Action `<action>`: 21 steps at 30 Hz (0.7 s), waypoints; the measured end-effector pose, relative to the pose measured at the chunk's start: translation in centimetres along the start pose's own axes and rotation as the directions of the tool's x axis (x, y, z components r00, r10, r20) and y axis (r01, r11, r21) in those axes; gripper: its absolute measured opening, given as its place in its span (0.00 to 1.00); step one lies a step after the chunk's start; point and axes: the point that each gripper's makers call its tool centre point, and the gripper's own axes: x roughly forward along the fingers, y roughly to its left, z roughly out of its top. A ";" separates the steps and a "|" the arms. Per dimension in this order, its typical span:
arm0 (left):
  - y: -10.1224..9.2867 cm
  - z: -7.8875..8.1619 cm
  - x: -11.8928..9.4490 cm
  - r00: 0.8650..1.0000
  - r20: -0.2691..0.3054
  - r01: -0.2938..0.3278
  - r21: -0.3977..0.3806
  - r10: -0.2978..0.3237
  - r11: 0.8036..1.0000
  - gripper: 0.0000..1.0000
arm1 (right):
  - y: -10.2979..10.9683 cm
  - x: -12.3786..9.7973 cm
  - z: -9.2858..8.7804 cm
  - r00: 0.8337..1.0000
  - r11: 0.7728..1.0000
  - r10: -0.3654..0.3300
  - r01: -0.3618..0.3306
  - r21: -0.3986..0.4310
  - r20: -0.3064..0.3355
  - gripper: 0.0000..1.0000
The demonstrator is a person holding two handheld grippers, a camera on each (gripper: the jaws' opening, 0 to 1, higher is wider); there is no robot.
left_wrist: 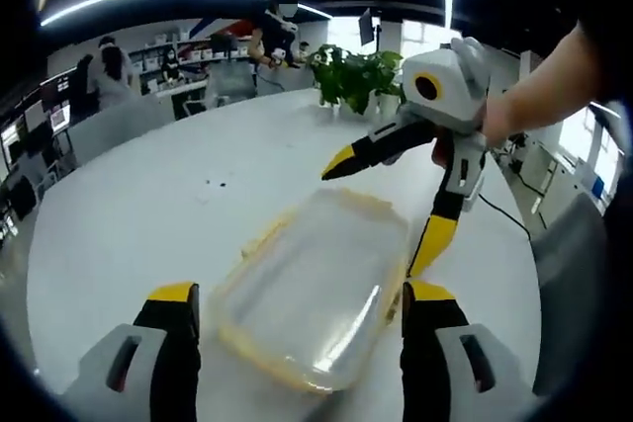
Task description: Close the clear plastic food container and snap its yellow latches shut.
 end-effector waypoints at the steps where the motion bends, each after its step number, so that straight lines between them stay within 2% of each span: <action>1: 0.0 0.2 -0.2 1.000 0.022 -0.013 -0.023 0.014 1.000 0.83 | 0.1 -0.1 0.1 1.000 1.000 -0.001 0.001 0.003 0.004 0.90; 3: -0.3 0.5 -0.5 0.998 0.056 -0.017 -0.034 0.019 0.999 0.83 | 0.1 -0.2 0.2 1.000 1.000 -0.012 0.012 0.015 0.015 0.89; 7: -0.9 -0.2 -0.4 1.000 0.008 -0.029 0.011 0.028 1.000 0.83 | -0.3 -0.6 0.2 0.998 0.997 -0.060 0.058 0.042 0.024 0.88; 8: -0.8 -0.2 -0.3 0.999 0.011 -0.032 0.010 0.032 0.999 0.83 | -0.4 -0.7 0.3 0.997 0.996 -0.069 0.067 0.059 0.032 0.87; 11: -0.6 0.3 -0.9 0.998 0.034 -0.054 -0.036 0.055 0.998 0.82 | -0.4 -1.2 0.4 0.996 0.993 -0.080 0.075 0.091 0.043 0.85; 17: -0.9 0.1 -1.8 0.996 0.037 -0.083 -0.019 0.084 0.996 0.80 | -0.7 -2.3 0.8 0.990 0.986 -0.110 0.097 0.138 0.084 0.84; 21: -1.3 0.2 -2.4 0.994 0.058 -0.090 -0.055 0.093 0.994 0.80 | -0.7 -3.0 1.1 0.987 0.982 -0.122 0.106 0.153 0.100 0.84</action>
